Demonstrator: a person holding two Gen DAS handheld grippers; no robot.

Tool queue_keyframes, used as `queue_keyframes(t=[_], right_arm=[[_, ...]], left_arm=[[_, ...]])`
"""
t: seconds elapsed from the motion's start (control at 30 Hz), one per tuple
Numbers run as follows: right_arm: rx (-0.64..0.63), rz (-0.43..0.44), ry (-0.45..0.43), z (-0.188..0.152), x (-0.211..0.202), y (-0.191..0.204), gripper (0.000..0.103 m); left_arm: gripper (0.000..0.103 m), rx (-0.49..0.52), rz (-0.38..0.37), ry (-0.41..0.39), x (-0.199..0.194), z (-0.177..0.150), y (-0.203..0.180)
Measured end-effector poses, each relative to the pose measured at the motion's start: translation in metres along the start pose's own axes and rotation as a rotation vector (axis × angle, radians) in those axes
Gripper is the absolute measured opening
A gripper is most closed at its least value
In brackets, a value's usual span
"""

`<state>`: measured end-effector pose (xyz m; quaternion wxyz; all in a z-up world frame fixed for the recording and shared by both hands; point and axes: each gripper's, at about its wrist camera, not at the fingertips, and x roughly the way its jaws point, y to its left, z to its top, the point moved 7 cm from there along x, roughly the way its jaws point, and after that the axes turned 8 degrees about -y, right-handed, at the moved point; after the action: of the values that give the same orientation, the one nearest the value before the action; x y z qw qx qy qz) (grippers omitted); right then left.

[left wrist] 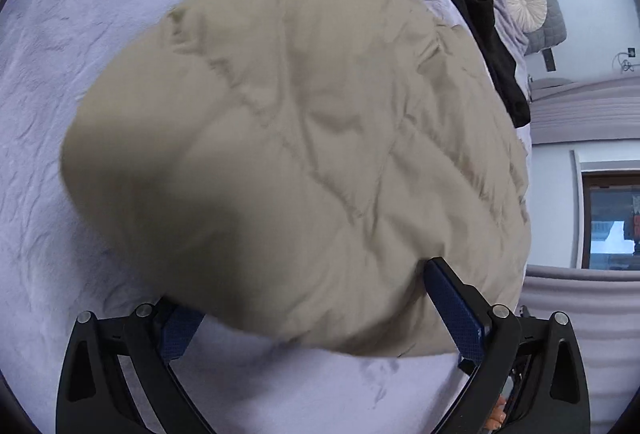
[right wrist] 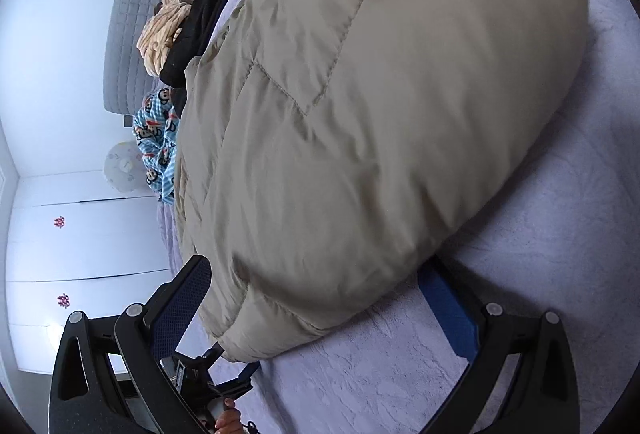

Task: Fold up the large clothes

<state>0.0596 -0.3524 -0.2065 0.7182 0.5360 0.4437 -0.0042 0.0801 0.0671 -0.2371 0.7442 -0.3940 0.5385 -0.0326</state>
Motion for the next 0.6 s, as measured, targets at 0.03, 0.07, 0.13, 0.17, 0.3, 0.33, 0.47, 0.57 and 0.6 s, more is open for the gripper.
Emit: queue_keyframes(t=[0.03,0.07,0.13,0.17,0.3,0.33,0.47,0.57,0.6], right_arm=[[0.003,0.012,-0.002,0.003,0.004,0.003,0.103],[0.003,0.021,-0.003,0.006,0.006,0.007,0.103],[0.001,0.044,-0.004,0.013,0.012,0.015,0.103],[0.0,0.055,-0.002,0.016,0.016,0.018,0.103],[0.026,0.079,0.018,0.018,0.028,0.015,0.103],[0.039,0.082,0.021,0.018,0.031,0.011,0.103],[0.067,0.079,0.022,0.02,0.037,0.005,0.103],[0.088,0.053,0.024,0.019,0.035,0.005,0.094],[0.095,0.03,0.03,0.018,0.034,0.003,0.07]], left_arm=[[0.101,-0.01,-0.012,-0.01,0.003,0.005,-0.003],[0.101,-0.019,-0.02,-0.019,0.005,0.011,-0.003],[0.101,-0.055,-0.032,-0.035,0.012,0.013,-0.002],[0.101,-0.079,-0.037,-0.037,0.018,0.013,-0.001],[0.101,-0.147,-0.038,-0.067,0.027,0.018,0.004],[0.101,-0.149,-0.031,-0.075,0.028,0.018,0.003],[0.057,-0.094,0.011,-0.141,0.016,0.019,-0.002],[0.029,0.042,0.045,-0.193,-0.002,0.023,-0.016],[0.024,0.109,0.062,-0.212,-0.008,0.022,-0.024]])
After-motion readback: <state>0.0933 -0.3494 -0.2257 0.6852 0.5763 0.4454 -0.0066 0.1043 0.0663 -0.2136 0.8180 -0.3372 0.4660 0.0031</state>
